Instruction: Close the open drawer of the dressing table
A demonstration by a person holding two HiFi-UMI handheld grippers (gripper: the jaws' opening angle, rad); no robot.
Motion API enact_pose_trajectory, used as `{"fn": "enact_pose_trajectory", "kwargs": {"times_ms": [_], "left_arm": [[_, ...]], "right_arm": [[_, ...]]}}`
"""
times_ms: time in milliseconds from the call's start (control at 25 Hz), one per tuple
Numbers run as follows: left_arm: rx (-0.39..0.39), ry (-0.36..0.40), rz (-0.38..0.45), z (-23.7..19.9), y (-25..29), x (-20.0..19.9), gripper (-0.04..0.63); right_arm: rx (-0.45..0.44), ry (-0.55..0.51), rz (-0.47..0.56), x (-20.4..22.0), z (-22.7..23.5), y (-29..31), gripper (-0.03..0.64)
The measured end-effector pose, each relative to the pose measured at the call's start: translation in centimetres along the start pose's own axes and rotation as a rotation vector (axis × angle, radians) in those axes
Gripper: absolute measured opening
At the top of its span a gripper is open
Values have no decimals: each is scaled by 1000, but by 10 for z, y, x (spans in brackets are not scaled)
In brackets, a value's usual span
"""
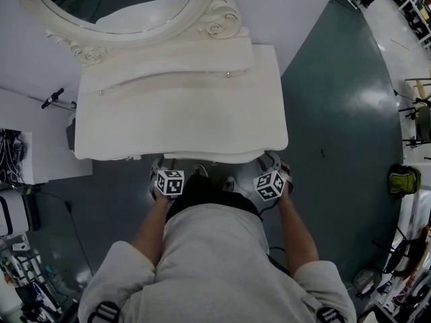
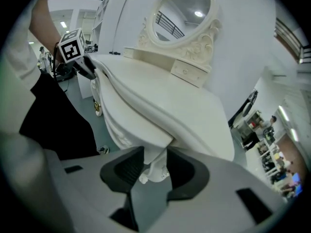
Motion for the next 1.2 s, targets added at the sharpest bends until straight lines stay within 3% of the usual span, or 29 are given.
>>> {"fn": "enact_pose_trajectory", "kwargs": {"times_ms": [240, 440, 640, 800, 1040, 1200], "left_arm": [[-5, -32, -8, -3, 4, -8, 183], [-10, -60, -18, -6, 9, -13, 184], [2, -175, -37, -7, 15, -13, 175], [14, -238, -35, -11, 17, -15, 137], [16, -254, -31, -18, 22, -17, 91], [-7, -235, -67, -27, 14, -6, 8]], "right_arm": [[-8, 62, 18, -2, 7, 4, 146], [-10, 180, 40, -5, 9, 7, 132], [-15, 315, 82, -3, 11, 11, 85], [-3, 384, 111, -7, 12, 13, 41], [-4, 449, 128, -12, 13, 15, 23], [-28, 464, 128, -15, 2, 10, 15]]}}
Point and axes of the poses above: the fingertips, and each gripper's own axes: y forward along the fingers, z to its right, x out of its underside, the point moved 9 cm from there along -y, backward along the fingers, and after that the axes turned 6 degrees about -x, right-handed, at the moved point
